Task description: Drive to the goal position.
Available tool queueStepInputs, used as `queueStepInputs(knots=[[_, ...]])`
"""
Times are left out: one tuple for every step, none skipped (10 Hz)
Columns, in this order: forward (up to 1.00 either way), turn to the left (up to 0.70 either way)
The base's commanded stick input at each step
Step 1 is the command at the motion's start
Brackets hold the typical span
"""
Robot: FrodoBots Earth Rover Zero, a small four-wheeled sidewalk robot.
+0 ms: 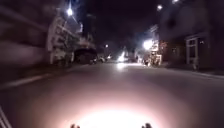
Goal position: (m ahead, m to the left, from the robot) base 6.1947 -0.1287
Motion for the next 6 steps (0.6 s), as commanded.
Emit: queueStepInputs(knots=[[0.70, 0.00], [0.70, 0.00], [0.70, 0.00], [0.70, 0.00], [0.70, 0.00], [0.70, 0.00]])
